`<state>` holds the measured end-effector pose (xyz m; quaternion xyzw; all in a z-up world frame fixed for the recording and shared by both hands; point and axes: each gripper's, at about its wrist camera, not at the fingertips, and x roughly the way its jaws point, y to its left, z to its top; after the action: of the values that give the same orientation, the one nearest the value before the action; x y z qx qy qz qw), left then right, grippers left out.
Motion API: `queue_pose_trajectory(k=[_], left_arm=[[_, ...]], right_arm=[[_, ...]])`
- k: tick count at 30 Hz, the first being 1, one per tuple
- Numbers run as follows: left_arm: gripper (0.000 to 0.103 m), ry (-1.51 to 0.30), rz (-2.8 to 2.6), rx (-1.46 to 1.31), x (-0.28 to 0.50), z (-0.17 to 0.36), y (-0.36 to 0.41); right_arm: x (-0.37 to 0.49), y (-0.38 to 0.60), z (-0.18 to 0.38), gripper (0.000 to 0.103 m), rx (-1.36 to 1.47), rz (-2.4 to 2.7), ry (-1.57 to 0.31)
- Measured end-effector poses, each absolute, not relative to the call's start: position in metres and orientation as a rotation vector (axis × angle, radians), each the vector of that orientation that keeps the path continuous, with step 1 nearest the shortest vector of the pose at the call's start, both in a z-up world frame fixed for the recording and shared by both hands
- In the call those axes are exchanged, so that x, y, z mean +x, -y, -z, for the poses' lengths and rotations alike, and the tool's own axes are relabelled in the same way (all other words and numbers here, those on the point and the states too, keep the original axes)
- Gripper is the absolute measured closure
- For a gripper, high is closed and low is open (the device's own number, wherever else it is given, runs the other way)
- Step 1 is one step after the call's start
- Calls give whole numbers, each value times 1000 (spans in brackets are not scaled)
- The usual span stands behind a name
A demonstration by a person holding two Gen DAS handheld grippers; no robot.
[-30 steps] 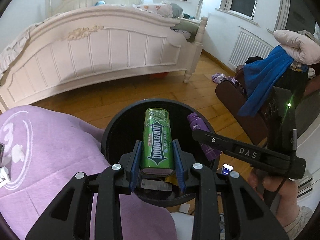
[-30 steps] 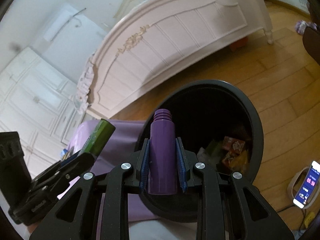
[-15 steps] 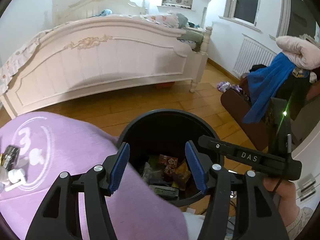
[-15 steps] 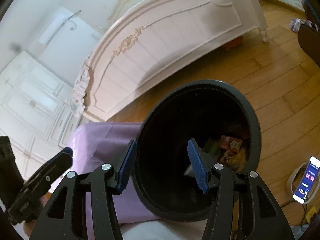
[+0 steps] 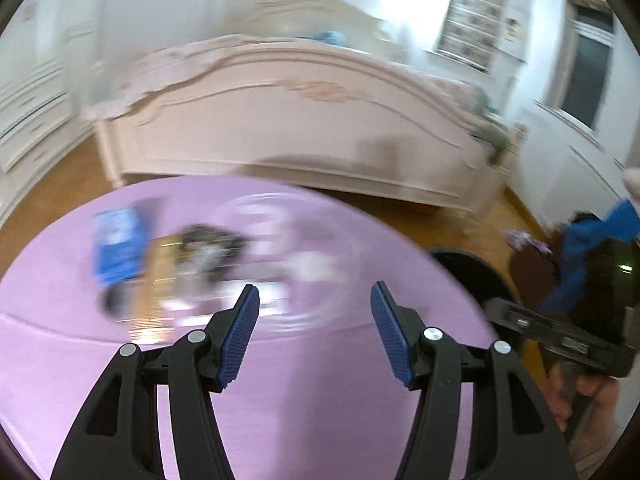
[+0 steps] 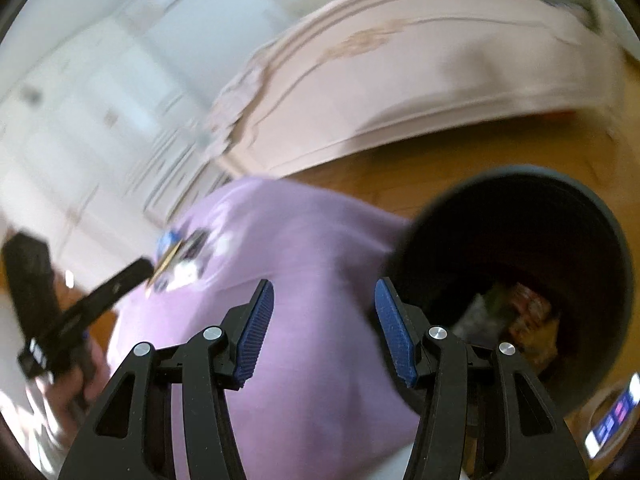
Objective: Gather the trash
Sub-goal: 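Grasp the gold wrapper with the left tool while the right tool grasps the white spray nozzle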
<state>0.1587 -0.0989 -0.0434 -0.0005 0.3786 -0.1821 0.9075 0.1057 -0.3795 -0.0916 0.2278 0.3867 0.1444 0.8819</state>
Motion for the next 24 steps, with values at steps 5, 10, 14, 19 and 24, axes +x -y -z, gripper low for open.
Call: queue_pose_trajectory(k=[5,10,14,19,24], left_arm=[[46,-798,276,-60,177,51,44],[50,-825,263,-72,192,61,25],[61,-835,262,-69,197,68,20],[67,-835,278,-48,202,69,21],[71,-836,286,-7,200,70,23]], right_arm=[[136,313,70,49,277,-423,-812],[164,251,59,49,66,-515,-797],[185,224,64,49,-15,-567,-814],[203,195,64,49,-131,-618,-803],[208,167,81,49,-297,-661,-844]])
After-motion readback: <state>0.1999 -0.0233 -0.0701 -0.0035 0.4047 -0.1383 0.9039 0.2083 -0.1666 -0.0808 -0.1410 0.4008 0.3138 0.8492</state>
